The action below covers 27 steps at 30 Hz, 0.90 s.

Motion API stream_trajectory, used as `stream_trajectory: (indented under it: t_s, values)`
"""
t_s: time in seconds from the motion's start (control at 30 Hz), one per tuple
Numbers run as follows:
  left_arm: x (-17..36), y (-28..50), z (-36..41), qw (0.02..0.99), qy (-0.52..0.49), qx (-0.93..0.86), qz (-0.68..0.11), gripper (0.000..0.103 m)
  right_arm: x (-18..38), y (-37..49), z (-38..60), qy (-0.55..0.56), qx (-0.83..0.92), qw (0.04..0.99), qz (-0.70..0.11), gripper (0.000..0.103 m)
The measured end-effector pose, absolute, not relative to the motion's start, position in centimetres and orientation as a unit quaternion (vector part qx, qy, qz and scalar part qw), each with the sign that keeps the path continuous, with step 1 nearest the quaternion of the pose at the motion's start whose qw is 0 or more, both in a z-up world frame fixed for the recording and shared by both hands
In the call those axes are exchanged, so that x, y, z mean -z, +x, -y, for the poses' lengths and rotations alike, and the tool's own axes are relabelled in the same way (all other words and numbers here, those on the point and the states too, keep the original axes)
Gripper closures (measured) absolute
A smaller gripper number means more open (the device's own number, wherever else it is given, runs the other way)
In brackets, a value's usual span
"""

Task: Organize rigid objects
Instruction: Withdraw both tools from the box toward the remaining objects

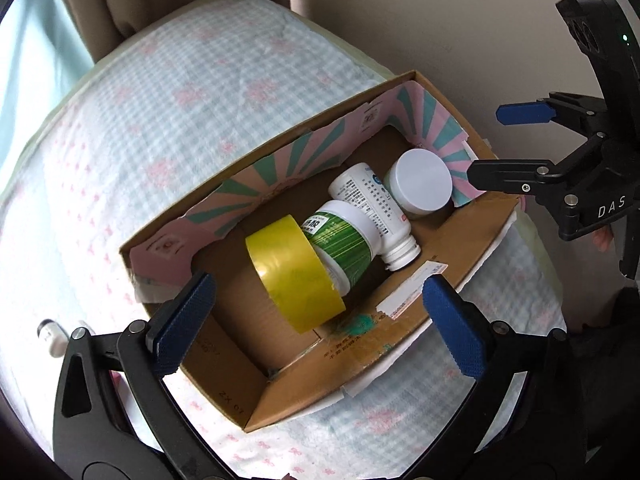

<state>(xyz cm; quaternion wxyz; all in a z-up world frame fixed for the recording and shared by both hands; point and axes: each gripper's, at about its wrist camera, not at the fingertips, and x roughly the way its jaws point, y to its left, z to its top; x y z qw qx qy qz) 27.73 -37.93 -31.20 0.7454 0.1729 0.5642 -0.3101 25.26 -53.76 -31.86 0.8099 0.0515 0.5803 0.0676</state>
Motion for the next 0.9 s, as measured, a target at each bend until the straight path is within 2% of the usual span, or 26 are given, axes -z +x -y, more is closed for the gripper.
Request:
stream_trajectory:
  t_s: [0.3,0.57,0.9]
  values:
    - [29.3,26.8,36.1,0.758,0.15,0.299,-0.559,0.0,30.6,25.4,53.1,0.059,-0.055,0.81,-0.581,0.0]
    - [25.8,24.7,33.4,0.778,0.134,0.286,-0.543,0.0,26.9,24.4,50.4,0.026,-0.044,0.815,-0.577,0.0]
    - [21.6,20.7,24.5,0.805,0.105,0.241,-0.532,0.0,21.8,22.4,44.3,0.018,-0.049,0.83,-0.556,0.0]
